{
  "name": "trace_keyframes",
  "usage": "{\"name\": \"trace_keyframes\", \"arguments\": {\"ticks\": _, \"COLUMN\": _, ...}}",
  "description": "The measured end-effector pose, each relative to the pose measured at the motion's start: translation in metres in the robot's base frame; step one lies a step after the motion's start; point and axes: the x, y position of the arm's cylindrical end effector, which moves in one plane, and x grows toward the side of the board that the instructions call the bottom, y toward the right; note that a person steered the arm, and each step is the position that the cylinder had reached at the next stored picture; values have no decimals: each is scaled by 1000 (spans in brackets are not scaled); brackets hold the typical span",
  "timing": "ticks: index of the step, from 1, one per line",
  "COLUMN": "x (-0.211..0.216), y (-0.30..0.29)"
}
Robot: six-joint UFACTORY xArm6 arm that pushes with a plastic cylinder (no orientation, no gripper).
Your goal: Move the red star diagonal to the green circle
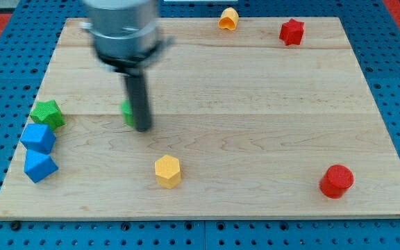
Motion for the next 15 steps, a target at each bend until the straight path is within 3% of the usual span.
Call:
{"name": "trace_keyframes", "arguments": {"ticks": 1, "x": -27, "y": -57}}
{"name": "trace_keyframes", "arguments": {"ticks": 2, "x": -34, "y": 26}}
{"name": "trace_keyframes", "arguments": {"ticks": 4, "x": -133, "y": 313}}
{"name": "trace_keyframes", "arguments": {"ticks": 5, "x": -196, "y": 393}}
{"name": "trace_keyframes", "arguments": {"ticks": 7, "x": -214, "y": 279}}
{"name": "trace_keyframes", "arguments": {"ticks": 8, "x": -230, "y": 292}}
{"name": "trace_keyframes", "arguments": {"ticks": 9, "x": -251, "y": 267}}
{"name": "trace_keyframes", "arguments": {"ticks": 11, "x": -124, "y": 49}}
{"name": "trace_keyframes", "arguments": {"ticks": 12, "x": -126, "y": 48}}
{"name": "trace_keyframes", "arguments": {"ticks": 13, "x": -161, "y": 97}}
{"name": "trace_keyframes", "arguments": {"ticks": 14, "x": -166, "y": 39}}
{"name": "trace_keyframes", "arguments": {"ticks": 15, "x": -110, "y": -9}}
